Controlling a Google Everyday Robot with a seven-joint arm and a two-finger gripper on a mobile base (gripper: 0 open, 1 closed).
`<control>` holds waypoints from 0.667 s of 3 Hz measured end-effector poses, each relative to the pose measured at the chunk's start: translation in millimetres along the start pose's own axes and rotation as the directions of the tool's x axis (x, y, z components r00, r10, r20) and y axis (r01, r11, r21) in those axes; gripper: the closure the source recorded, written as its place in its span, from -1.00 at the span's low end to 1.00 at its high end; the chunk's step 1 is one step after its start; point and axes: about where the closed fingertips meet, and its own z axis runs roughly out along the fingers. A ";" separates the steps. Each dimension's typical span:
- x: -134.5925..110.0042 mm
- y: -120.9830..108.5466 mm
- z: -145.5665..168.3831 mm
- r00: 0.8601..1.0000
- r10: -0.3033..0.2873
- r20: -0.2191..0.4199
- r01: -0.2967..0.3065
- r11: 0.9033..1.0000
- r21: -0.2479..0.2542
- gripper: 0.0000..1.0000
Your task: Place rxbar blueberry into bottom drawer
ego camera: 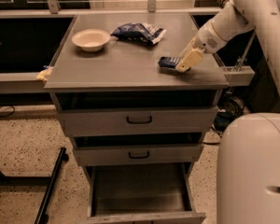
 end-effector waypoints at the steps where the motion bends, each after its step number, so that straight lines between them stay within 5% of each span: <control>1: -7.2 28.3 -36.8 0.996 -0.082 0.025 0.081 0.997 0.018 1.00; 2: -7.8 73.0 -80.7 0.984 -0.172 0.037 0.170 0.984 0.049 1.00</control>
Offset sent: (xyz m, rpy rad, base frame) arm -0.1893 -0.0175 0.0692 -0.0539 -0.1808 0.1969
